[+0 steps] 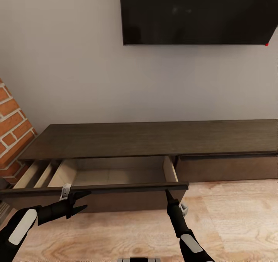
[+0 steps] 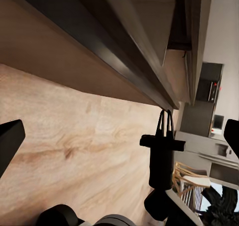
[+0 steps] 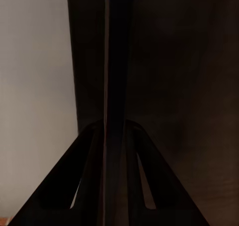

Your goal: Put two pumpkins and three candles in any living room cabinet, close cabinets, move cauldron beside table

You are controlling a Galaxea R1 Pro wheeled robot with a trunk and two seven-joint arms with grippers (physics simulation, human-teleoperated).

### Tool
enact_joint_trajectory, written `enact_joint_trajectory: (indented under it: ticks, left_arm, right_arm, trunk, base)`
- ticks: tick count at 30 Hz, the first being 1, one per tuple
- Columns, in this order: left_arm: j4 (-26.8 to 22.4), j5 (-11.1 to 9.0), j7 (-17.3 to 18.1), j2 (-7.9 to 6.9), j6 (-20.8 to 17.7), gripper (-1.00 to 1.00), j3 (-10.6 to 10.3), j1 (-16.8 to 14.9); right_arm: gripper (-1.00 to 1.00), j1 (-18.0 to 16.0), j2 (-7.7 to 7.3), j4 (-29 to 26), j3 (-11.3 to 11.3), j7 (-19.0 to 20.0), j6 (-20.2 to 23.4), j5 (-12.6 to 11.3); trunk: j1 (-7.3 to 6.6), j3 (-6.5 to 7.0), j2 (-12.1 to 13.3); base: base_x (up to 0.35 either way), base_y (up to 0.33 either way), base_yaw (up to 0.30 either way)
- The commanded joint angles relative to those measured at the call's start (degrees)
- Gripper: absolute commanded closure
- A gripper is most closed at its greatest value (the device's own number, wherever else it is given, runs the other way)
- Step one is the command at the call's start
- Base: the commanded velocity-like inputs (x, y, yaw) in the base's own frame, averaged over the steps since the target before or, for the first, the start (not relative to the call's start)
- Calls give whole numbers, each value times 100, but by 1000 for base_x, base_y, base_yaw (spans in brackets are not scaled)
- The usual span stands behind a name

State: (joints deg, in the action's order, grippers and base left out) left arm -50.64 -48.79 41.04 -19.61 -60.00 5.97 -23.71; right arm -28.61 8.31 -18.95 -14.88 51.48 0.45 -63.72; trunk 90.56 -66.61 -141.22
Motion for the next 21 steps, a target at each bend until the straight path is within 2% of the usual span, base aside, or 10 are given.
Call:
enact_joint_trajectory:
  ticks: [1,21]
  left_arm:
    - [2,1,1,1,0,-100,-3,-2]
    - [2,1,1,1,0,-100,-2,-2]
  right_arm:
    - [100,5,4,23,152,-6,8,79]
    - [100,5,4,23,161,-4,16,79]
  trunk:
    - [0,-1,0]
    - [0,-1,0]
  base:
    - [-79,0,0]
    - [-66,0,0]
